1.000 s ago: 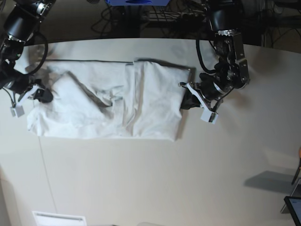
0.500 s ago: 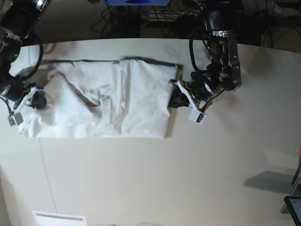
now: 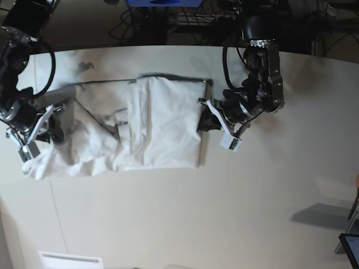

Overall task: Fold the T-shirt properly
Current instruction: 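Fold the end held by the right gripper toward the left gripper, then lift the right gripper's end and lay it over the shirt's middle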

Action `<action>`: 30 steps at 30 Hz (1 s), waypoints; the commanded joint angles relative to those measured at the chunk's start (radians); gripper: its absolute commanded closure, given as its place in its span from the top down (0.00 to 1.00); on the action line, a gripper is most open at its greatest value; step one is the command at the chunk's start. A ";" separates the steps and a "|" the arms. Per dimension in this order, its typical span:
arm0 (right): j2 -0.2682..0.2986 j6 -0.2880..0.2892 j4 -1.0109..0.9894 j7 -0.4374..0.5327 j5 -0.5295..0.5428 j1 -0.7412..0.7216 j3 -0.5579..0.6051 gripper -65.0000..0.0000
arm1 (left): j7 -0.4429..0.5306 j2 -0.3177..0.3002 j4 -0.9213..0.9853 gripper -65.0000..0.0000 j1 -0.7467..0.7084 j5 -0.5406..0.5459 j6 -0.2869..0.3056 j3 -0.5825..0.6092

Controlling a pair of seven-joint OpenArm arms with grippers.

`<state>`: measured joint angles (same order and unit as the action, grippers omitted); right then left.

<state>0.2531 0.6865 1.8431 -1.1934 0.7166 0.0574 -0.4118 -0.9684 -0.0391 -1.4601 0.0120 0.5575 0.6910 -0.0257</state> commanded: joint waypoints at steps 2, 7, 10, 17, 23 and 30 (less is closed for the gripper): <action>0.008 -0.038 0.046 0.051 0.031 0.000 0.038 0.00 | 0.002 0.005 -0.011 0.00 0.010 0.014 0.007 0.022; 0.002 -0.083 0.077 0.071 0.031 0.014 0.098 0.00 | 0.002 0.011 -0.009 0.00 0.026 0.014 0.007 0.031; 0.001 -0.100 0.109 0.074 0.033 0.023 0.138 0.00 | 0.001 0.011 0.003 0.00 0.032 0.014 0.007 0.030; 0.001 -0.179 0.139 0.083 0.036 0.026 0.222 0.00 | 0.002 0.012 0.045 0.00 0.059 0.014 0.007 0.030; 0.005 -0.251 0.140 0.131 0.036 0.028 0.328 0.00 | 0.002 0.023 0.062 0.00 0.085 0.014 0.007 0.031; 0.038 -0.403 0.140 0.220 0.033 0.012 0.506 0.00 | 0.001 0.026 0.062 0.00 0.087 0.014 0.007 0.031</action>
<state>0.2813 0.2817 1.9614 -1.0096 0.7300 0.0906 0.0978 -0.9733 -0.0143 -1.3865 0.0826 0.5575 0.6899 0.0025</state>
